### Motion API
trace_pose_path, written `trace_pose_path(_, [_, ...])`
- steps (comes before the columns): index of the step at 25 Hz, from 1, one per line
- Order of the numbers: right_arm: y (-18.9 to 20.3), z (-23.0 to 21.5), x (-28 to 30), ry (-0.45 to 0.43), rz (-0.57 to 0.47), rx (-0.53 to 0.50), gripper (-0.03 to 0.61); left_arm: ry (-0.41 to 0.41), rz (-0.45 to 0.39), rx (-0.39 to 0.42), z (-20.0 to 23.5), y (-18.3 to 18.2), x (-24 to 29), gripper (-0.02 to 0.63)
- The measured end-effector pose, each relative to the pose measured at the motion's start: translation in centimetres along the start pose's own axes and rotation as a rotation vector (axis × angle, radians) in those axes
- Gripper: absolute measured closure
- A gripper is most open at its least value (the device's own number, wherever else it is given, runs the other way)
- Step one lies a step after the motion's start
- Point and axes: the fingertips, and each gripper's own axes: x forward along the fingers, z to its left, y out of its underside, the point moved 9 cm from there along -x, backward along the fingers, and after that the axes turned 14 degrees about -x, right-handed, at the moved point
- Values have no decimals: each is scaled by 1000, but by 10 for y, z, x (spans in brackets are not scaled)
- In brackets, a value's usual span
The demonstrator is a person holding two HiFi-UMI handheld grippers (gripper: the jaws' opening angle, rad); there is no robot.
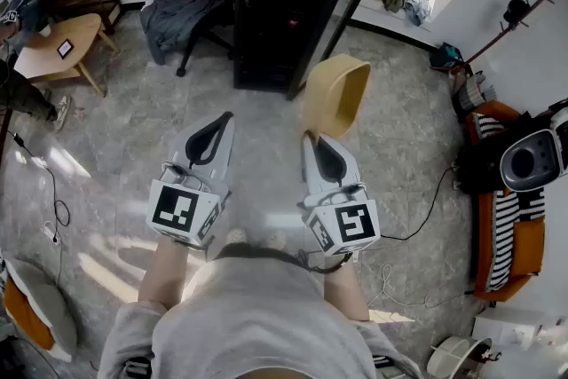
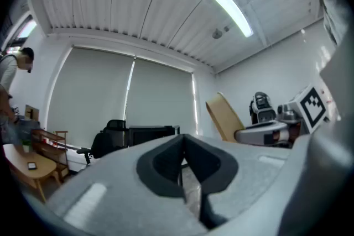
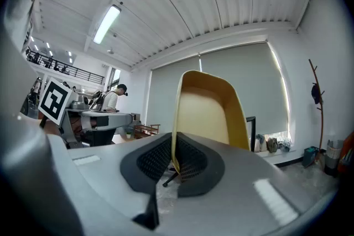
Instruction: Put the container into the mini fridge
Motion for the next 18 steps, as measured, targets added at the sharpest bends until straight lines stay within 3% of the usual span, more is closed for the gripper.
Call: trace_pose_path(18, [-3, 22, 20, 8, 2, 10, 566, 39, -9, 1, 25, -7, -7, 611])
